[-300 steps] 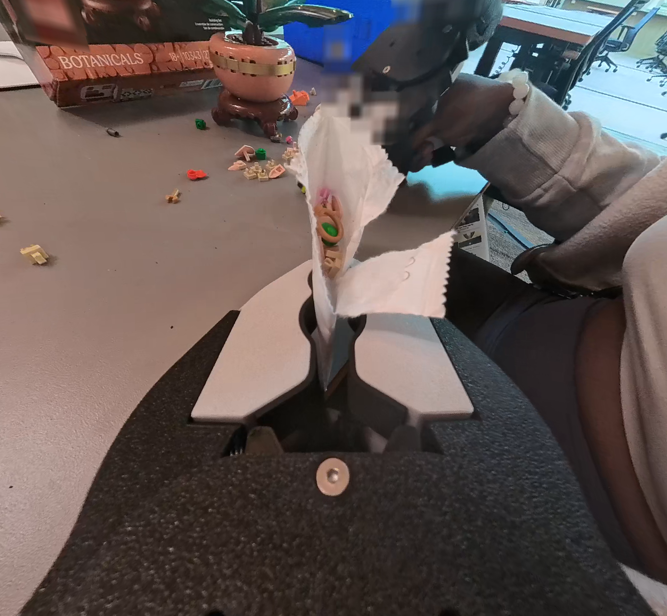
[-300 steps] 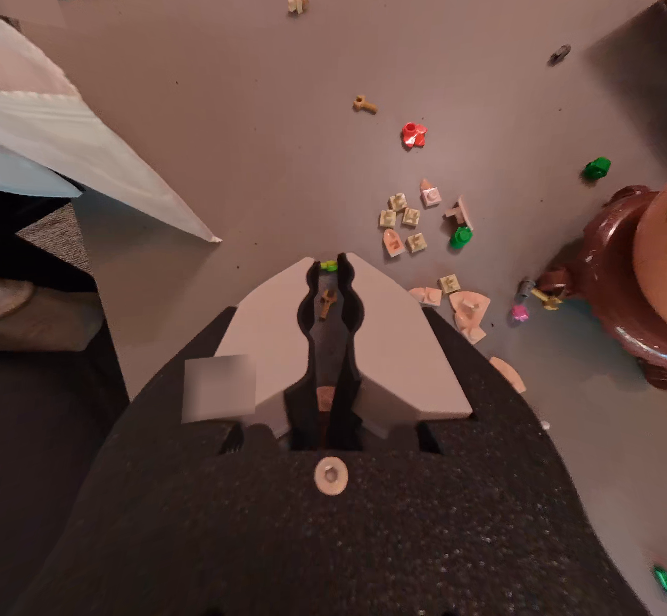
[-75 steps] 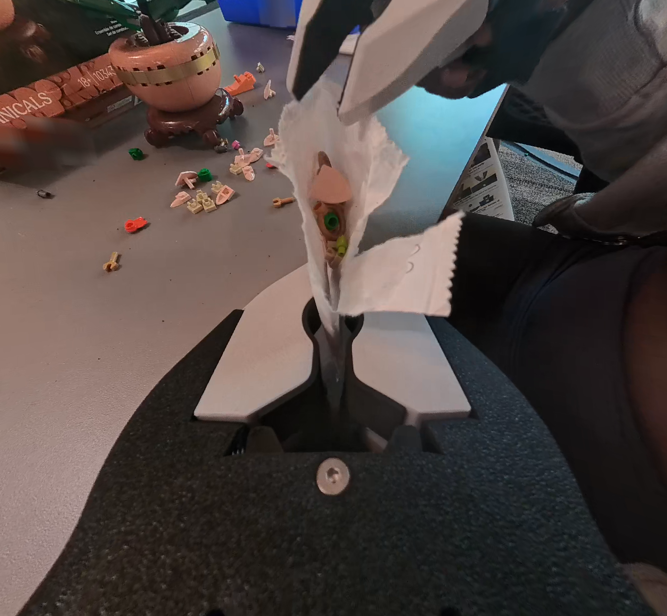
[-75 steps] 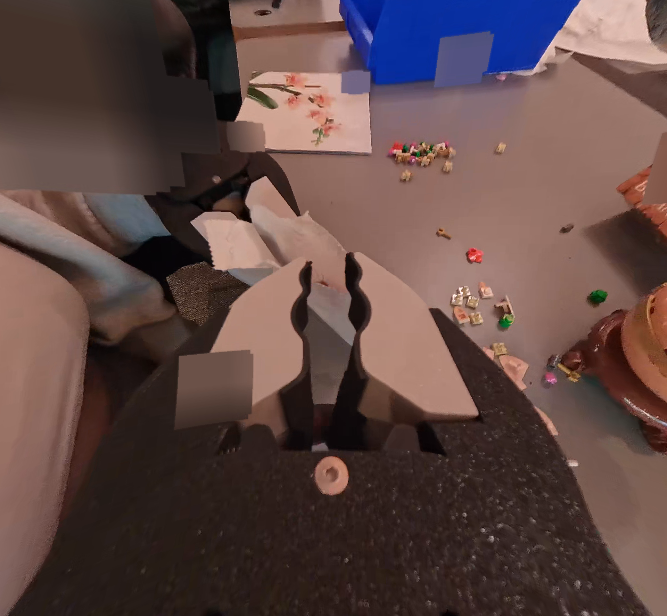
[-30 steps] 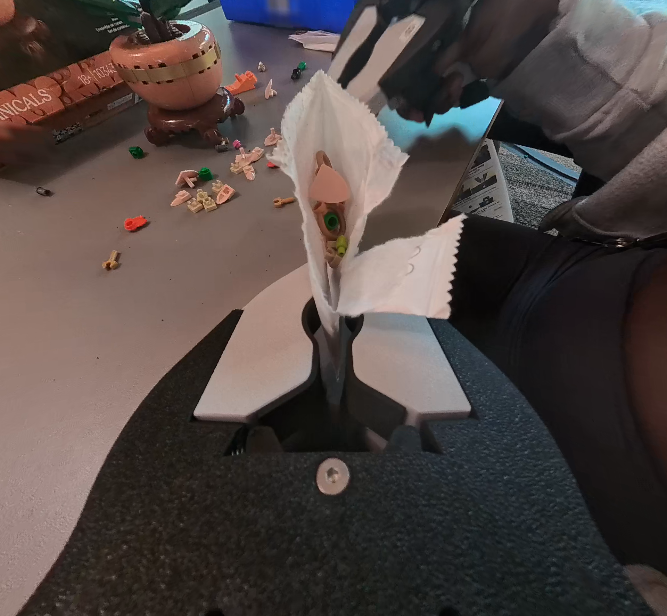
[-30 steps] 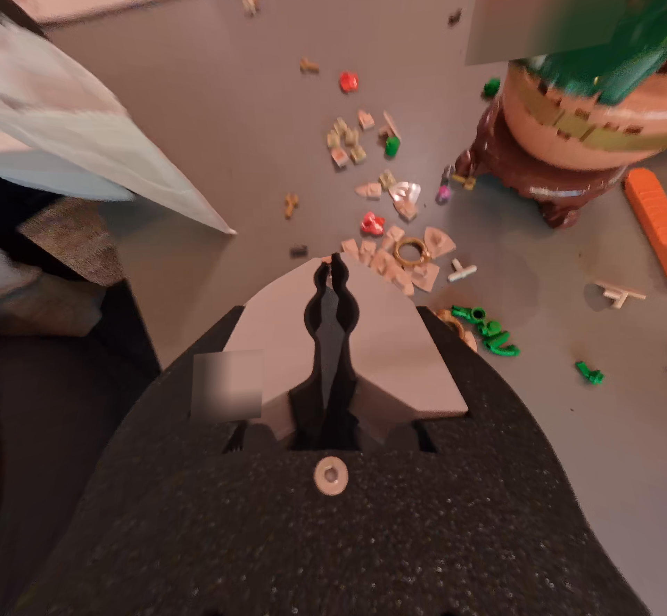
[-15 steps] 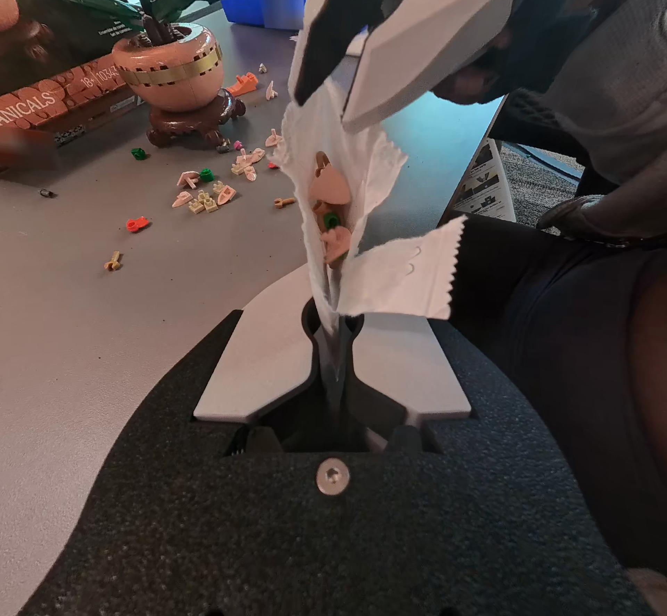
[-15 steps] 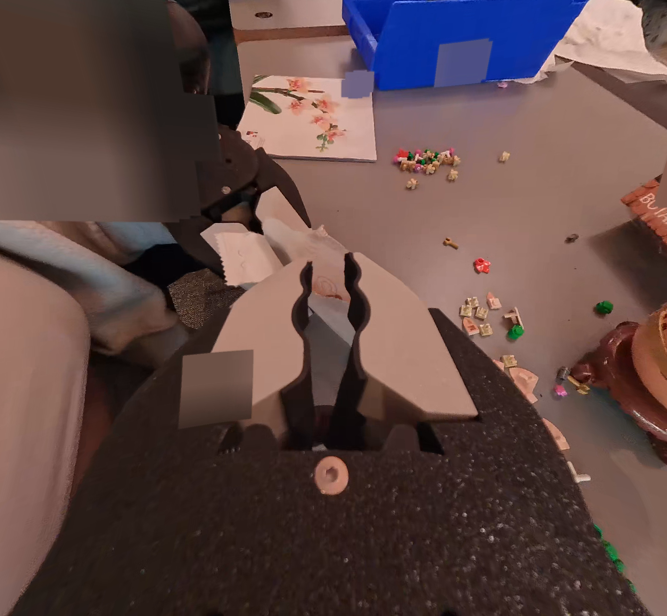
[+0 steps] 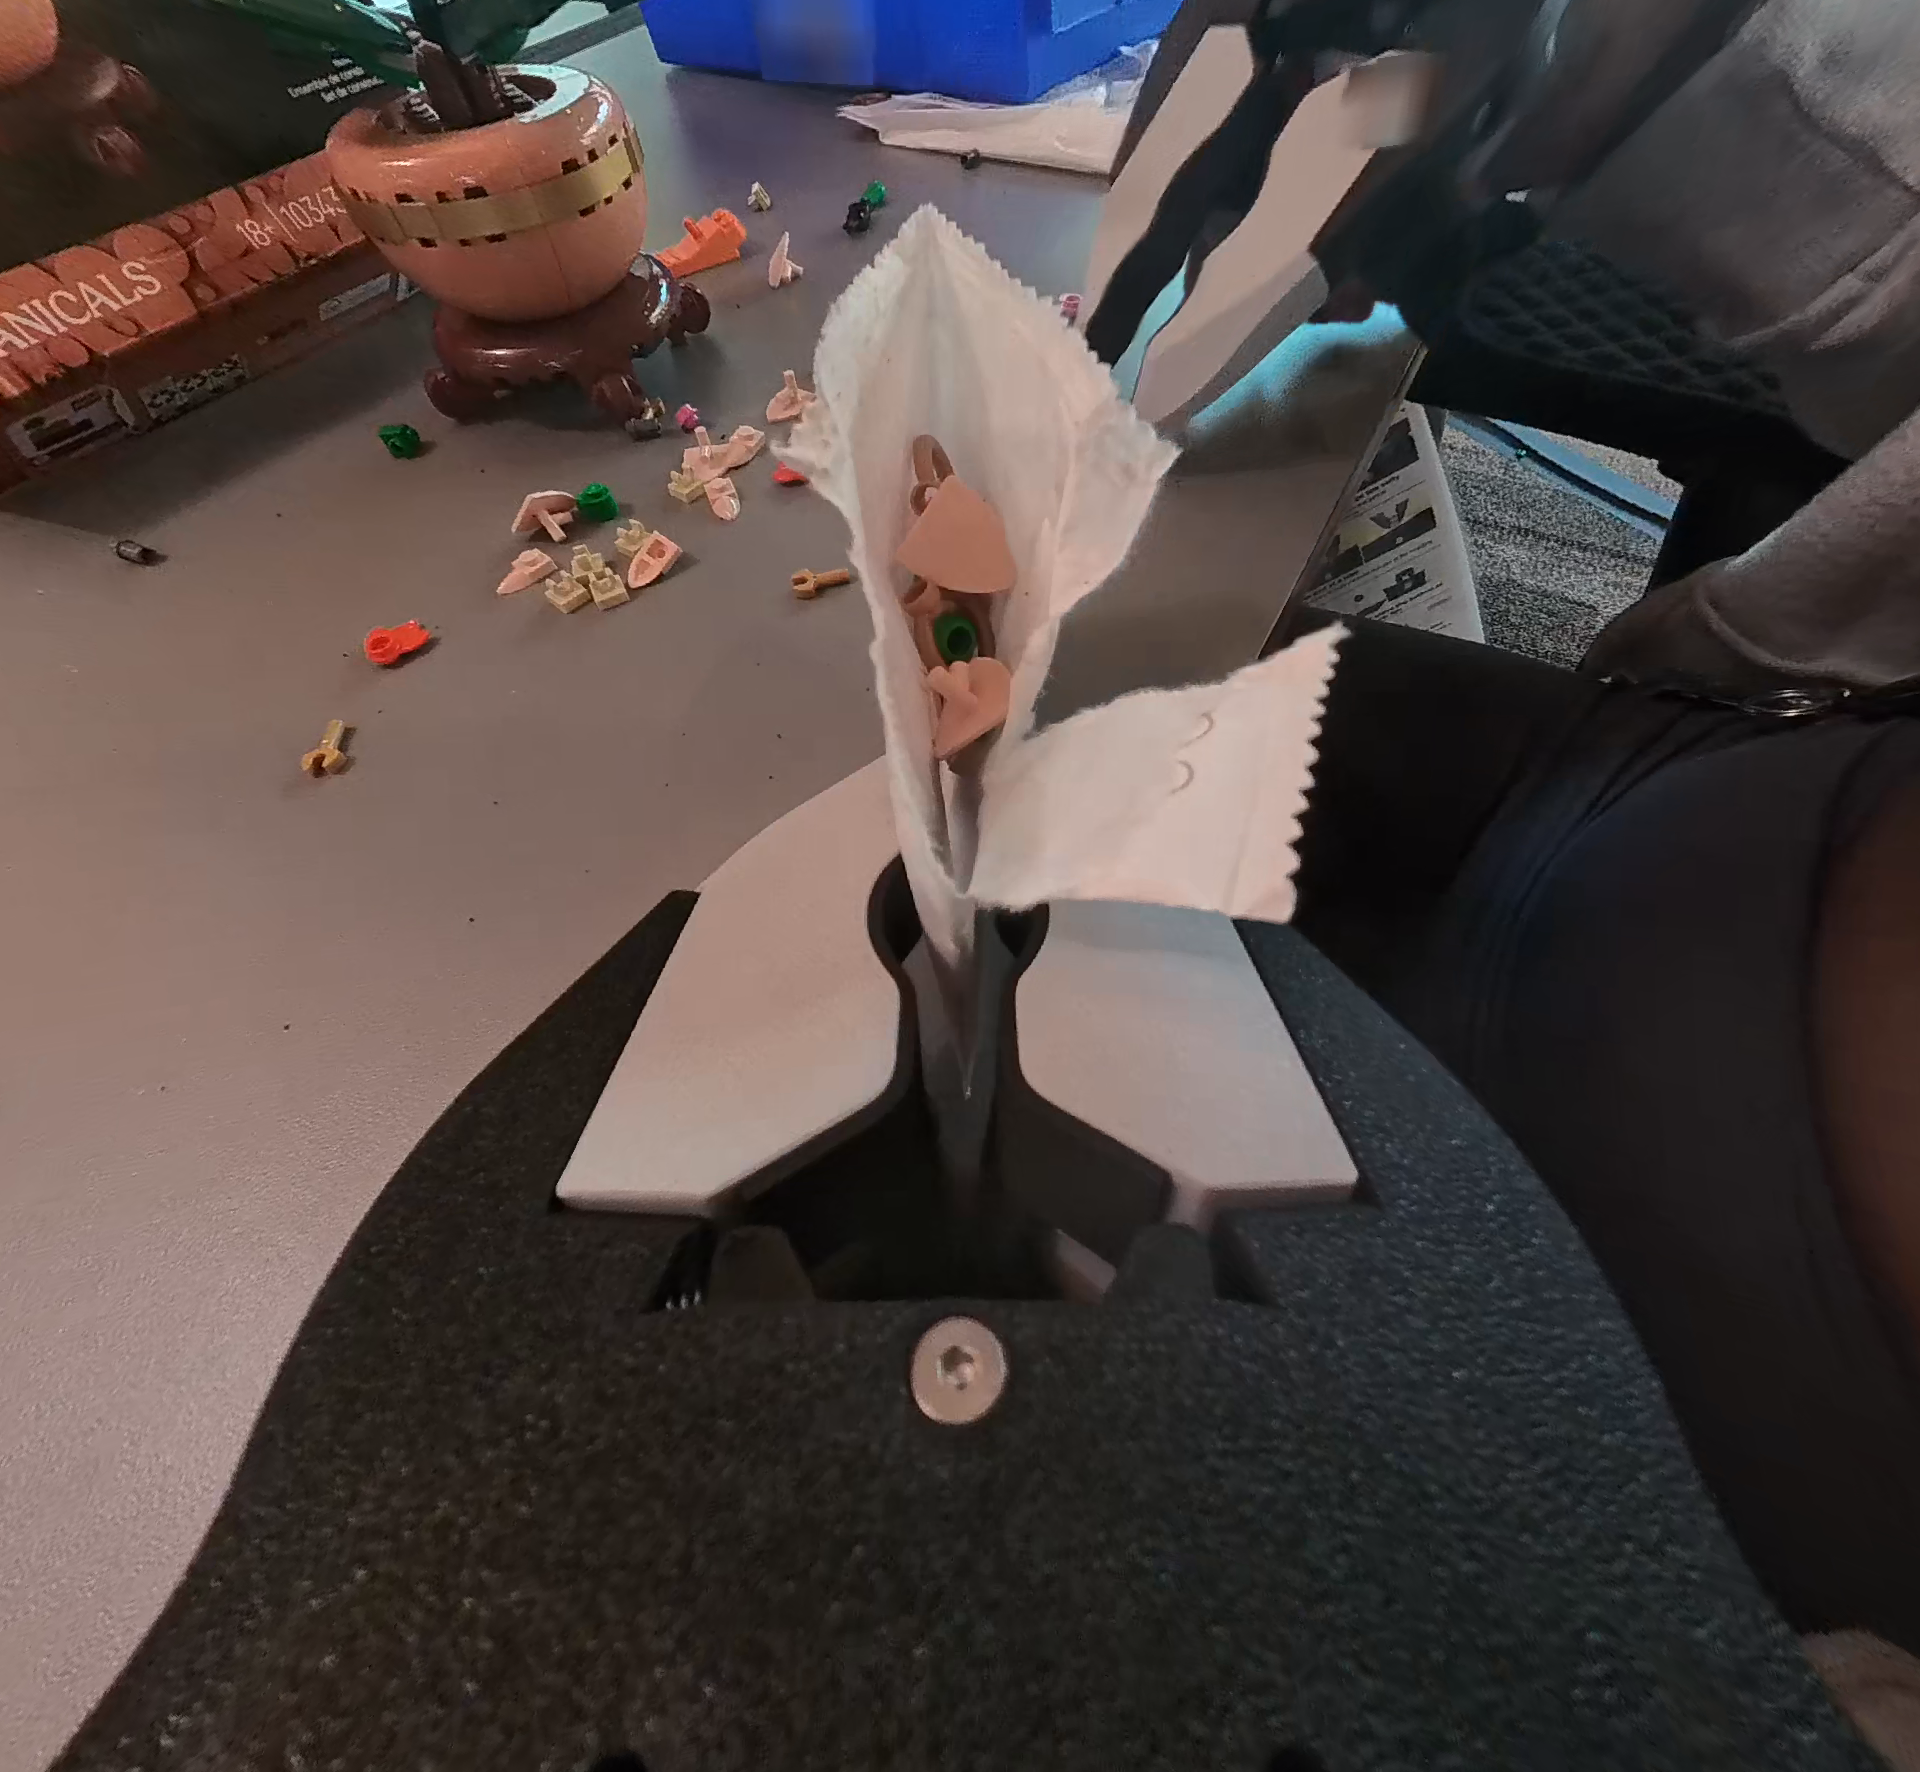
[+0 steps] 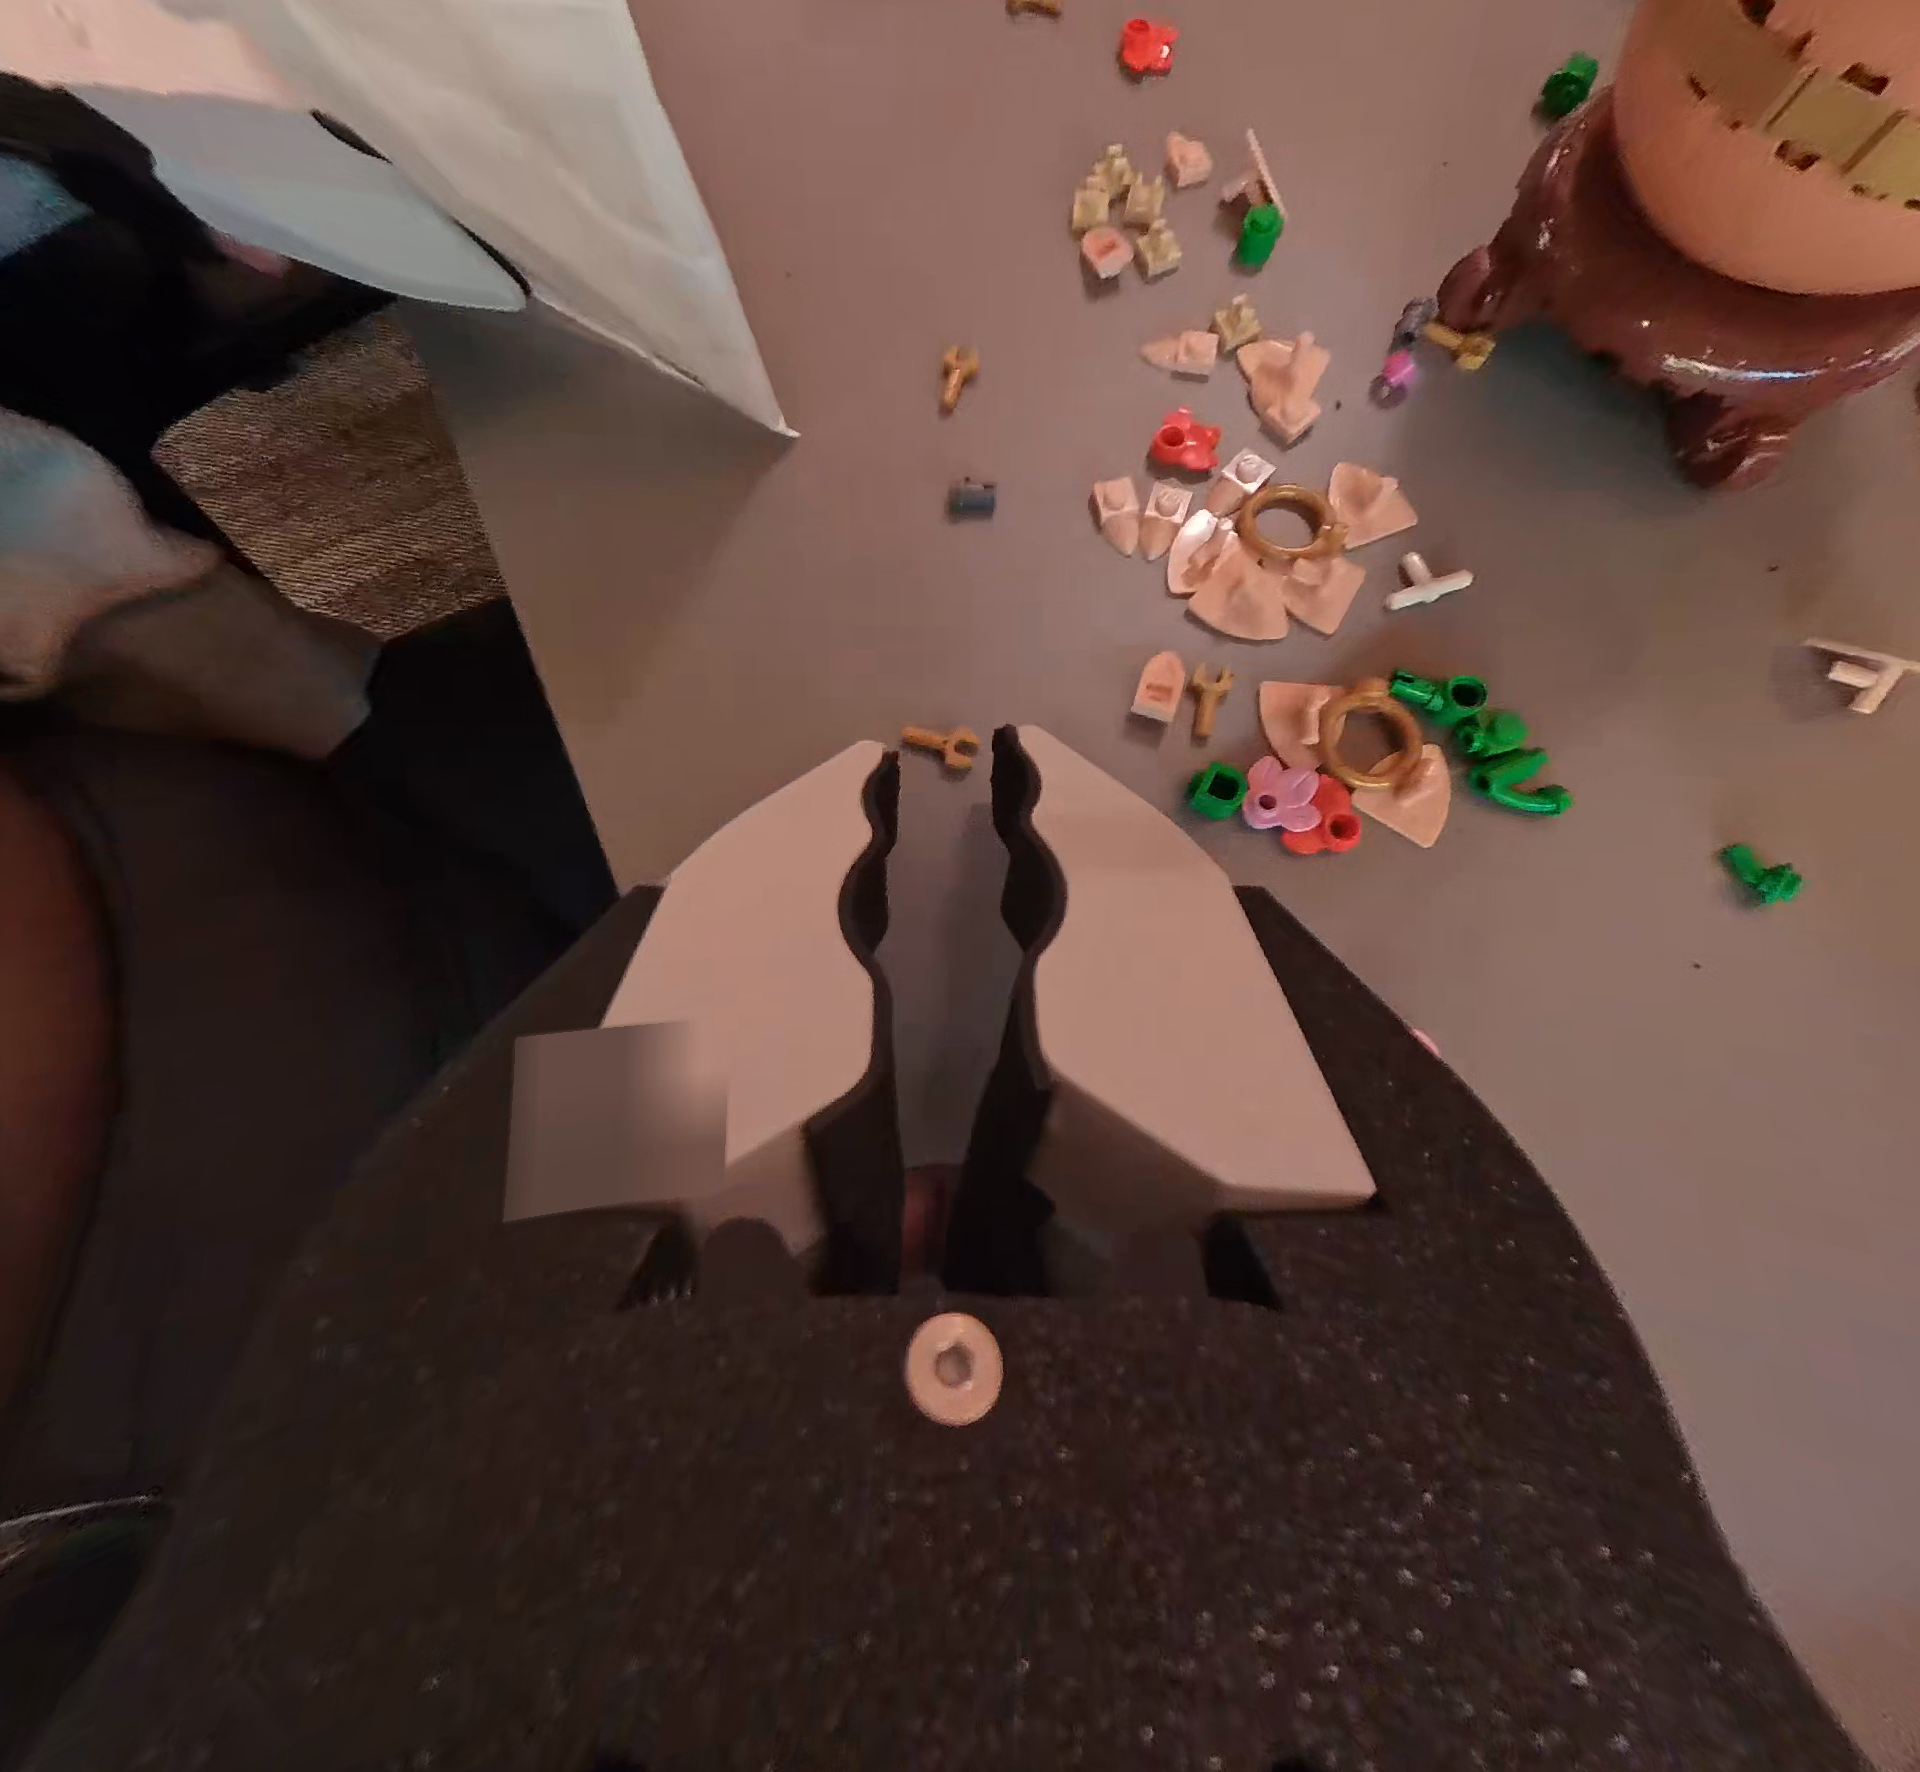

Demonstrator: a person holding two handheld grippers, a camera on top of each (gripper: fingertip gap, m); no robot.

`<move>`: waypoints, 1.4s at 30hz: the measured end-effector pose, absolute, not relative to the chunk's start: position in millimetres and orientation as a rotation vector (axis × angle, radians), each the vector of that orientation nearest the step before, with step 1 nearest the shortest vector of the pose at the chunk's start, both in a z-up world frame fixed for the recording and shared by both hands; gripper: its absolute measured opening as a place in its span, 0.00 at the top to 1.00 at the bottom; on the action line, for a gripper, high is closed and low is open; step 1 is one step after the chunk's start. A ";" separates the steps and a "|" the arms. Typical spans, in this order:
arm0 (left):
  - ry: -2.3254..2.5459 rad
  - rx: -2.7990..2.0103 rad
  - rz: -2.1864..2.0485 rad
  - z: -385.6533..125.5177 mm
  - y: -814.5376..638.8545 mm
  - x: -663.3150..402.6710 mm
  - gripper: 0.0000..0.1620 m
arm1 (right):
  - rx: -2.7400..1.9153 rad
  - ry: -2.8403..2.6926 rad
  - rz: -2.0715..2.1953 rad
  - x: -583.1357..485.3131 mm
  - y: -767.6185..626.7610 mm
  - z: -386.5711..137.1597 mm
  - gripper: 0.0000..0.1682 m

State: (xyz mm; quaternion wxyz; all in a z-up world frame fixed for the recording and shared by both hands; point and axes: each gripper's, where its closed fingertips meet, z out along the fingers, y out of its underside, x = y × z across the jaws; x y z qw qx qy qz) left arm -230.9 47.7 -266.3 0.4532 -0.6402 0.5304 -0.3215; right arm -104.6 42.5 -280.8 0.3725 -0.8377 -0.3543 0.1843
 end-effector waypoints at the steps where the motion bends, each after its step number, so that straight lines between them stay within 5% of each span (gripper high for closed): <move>1: 1.309 -1.581 -0.794 -266.3 47.5 -231.1 0.95 | -2.145 -0.906 0.464 -104.1 44.3 -281.0 0.90; 17: 1.308 -1.578 -0.795 -266.1 47.8 -230.7 0.95 | -2.166 -0.904 0.578 -111.1 48.7 -284.5 0.97; 28: 1.306 -1.582 -0.792 -266.2 48.2 -230.6 0.95 | -1.678 -1.037 0.779 -197.4 47.3 -170.3 1.00; 42: 1.295 -1.592 -0.797 -266.3 49.7 -230.6 0.94 | -1.895 -1.124 0.656 -129.7 11.8 -236.3 0.88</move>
